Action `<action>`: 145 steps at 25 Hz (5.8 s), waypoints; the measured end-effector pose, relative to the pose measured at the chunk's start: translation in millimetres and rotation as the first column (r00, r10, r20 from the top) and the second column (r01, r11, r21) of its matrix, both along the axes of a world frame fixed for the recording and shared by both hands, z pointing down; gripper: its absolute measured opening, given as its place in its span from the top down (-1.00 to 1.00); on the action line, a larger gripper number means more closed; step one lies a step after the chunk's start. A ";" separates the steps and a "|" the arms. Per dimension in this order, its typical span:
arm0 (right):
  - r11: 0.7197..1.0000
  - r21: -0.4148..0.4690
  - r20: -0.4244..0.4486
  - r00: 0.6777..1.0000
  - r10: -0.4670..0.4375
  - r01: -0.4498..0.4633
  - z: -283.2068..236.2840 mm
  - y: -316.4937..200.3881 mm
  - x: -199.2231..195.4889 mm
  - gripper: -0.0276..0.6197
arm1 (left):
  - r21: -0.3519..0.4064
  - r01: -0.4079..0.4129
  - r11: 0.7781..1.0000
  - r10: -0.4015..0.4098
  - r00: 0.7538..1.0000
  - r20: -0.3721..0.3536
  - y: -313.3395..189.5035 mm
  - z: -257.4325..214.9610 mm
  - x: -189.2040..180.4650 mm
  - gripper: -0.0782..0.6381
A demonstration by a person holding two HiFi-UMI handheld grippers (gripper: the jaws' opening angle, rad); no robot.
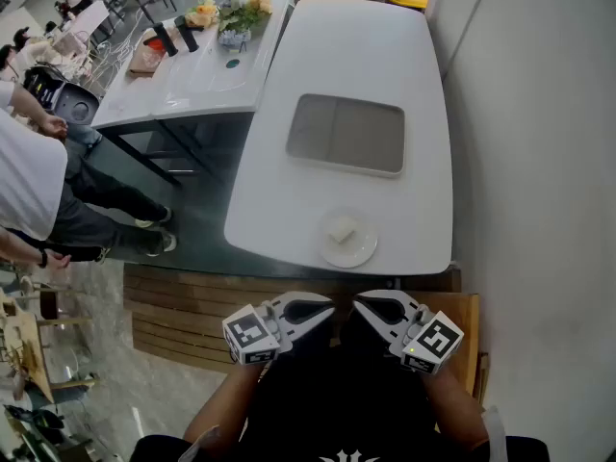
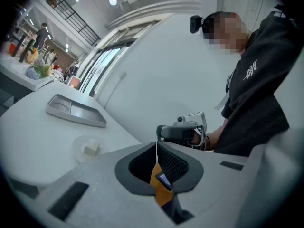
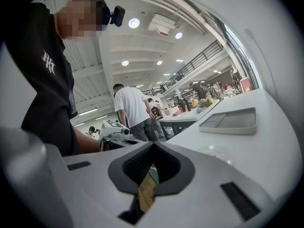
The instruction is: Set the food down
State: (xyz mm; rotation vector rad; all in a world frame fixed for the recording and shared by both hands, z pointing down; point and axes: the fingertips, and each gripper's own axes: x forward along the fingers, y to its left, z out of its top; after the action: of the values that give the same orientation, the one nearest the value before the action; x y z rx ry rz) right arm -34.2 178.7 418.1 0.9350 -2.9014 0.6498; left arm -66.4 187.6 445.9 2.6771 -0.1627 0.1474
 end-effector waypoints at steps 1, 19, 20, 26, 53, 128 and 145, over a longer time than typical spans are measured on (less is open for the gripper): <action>1.000 0.006 0.001 1.000 0.006 -0.006 -0.7 -2.7 -1.8 0.91 | -0.002 0.004 1.000 -0.004 1.000 0.006 -2.0 0.7 -3.5 0.76; 0.975 -0.179 -0.019 0.991 0.129 -0.130 9.8 -18.0 9.8 0.90 | -0.023 0.013 1.000 -0.012 1.000 0.018 -23.2 1.9 -24.1 0.76; 0.973 -0.187 -0.018 0.990 0.137 -0.138 9.8 -19.1 10.3 0.89 | -0.024 0.035 0.999 -0.035 0.999 0.017 -28.1 3.4 -28.2 0.76; 0.953 -0.241 -0.030 0.983 0.180 -0.182 19.8 -33.6 14.8 0.57 | -0.113 0.088 0.990 -0.084 0.996 0.042 -48.7 22.6 -49.0 0.73; 0.688 -0.725 -0.009 0.999 0.038 -0.033 130.1 -131.5 100.2 0.31 | -0.499 0.454 0.738 -0.259 0.874 0.412 -132.4 92.9 -30.2 0.07; 0.620 -0.777 0.055 0.969 0.241 -0.110 106.0 -344.8 154.5 0.86 | -0.440 0.255 0.861 -0.004 0.868 0.497 -352.1 77.4 51.2 0.65; 0.591 -0.773 -0.101 0.965 0.244 -0.230 145.6 -409.5 179.9 0.86 | -0.399 0.250 0.882 0.051 0.793 0.608 -423.6 116.6 78.4 0.65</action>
State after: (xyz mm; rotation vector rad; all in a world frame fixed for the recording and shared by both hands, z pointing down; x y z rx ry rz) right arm 145.7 -230.8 563.7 1.1322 -2.0631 1.7449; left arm 12.0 -236.1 562.5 2.0453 -0.4156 0.8990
